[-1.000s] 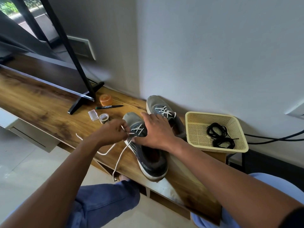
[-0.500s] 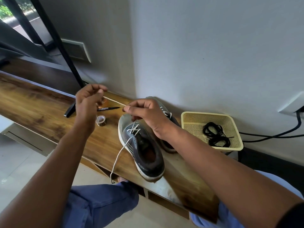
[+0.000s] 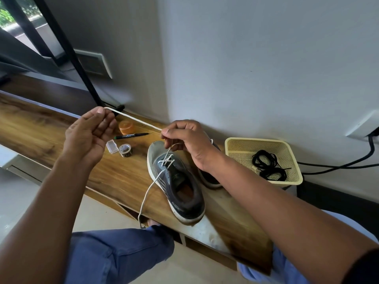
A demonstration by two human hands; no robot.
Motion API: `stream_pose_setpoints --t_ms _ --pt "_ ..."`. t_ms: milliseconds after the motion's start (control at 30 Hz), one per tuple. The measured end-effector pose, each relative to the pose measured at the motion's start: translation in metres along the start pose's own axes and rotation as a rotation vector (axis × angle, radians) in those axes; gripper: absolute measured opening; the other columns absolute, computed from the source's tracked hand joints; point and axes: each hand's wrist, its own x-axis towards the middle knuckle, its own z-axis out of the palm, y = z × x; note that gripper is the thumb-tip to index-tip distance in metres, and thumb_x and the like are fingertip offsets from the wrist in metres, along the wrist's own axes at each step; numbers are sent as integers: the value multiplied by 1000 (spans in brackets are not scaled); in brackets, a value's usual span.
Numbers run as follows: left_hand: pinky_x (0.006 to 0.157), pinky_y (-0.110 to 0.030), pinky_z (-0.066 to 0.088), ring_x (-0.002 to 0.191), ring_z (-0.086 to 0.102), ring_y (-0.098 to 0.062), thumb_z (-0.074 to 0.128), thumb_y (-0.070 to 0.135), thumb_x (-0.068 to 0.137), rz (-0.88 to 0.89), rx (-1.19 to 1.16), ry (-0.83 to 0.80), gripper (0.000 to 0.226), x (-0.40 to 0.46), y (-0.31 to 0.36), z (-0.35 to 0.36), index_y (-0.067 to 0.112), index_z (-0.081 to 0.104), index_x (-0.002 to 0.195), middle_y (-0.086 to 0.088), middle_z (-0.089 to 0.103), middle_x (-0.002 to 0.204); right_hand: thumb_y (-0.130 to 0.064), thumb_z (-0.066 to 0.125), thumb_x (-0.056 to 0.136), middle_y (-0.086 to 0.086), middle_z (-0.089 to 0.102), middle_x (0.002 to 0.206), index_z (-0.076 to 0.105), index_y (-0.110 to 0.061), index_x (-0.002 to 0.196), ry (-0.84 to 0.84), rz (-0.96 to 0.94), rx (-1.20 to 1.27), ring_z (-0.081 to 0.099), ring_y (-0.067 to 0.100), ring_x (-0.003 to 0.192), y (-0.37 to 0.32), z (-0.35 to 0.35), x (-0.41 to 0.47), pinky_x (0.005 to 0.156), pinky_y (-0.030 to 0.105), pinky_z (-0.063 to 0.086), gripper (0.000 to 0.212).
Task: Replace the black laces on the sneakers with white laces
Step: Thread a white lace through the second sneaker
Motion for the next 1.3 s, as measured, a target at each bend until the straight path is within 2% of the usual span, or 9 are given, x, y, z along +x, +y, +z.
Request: stream_pose_setpoints --t_ms 133,267,400,500,700,800,900,1033,1300 --pt "94 -27 59 100 74 -9 67 17 101 -49 -151 -78 20 -4 3 2 18 80 86 1 78 99 -11 72 90 18 68 77 74 4 88 -27 7 -14 61 26 73 3 0 -1 69 35 46 16" --pt "103 -32 56 121 70 -16 65 20 103 -112 -377 -150 13 -5 2 6 12 65 114 -4 76 119 -5 73 89 12 71 75 74 3 85 -67 23 -58 63 20 68 7 1 -4 62 25 47 9" --pt "93 -26 58 99 74 -10 65 16 103 -151 -468 -130 10 -8 2 9 7 71 105 0 76 101 0 74 89 15 71 74 74 7 87 -146 48 -169 65 15 67 13 8 -9 67 19 51 8" --pt "91 -24 57 87 72 -6 69 18 101 -144 -473 -109 16 -8 4 7 9 75 89 3 73 90 1 75 89 18 77 92 77 4 95 -179 49 -240 74 28 88 16 12 -9 91 34 58 7" --pt "72 -27 55 68 63 -12 76 18 92 62 233 -115 21 -19 -12 16 3 73 106 -9 67 90 -5 65 82 -3 72 104 75 -17 109 7 128 -730 67 17 103 26 1 -8 94 34 55 31" --pt "66 -24 57 65 60 -13 78 15 90 113 524 -133 32 -26 -19 24 -6 73 114 -22 65 95 -14 66 81 -3 66 104 67 -18 114 -84 221 -952 64 19 102 29 -1 -10 90 32 54 33" --pt "63 -32 52 66 62 -17 76 6 91 47 637 -213 20 -32 -22 33 0 76 110 -22 65 92 -18 69 78 1 67 104 65 -17 112 -141 242 -1137 66 24 99 32 -1 -13 87 37 57 34" --pt "61 -24 59 69 67 -22 81 4 85 30 711 -276 22 -37 -29 36 -1 78 107 -23 69 89 -19 69 76 -1 68 104 67 -20 101 -70 171 -1209 65 24 99 40 -2 -17 85 38 57 25" --pt "58 -22 59 57 68 -12 92 30 72 46 830 -287 29 -37 -42 44 6 80 82 -13 77 73 -25 70 77 -8 69 92 69 -27 92 2 114 -1158 67 17 91 48 -3 -16 78 34 57 15"
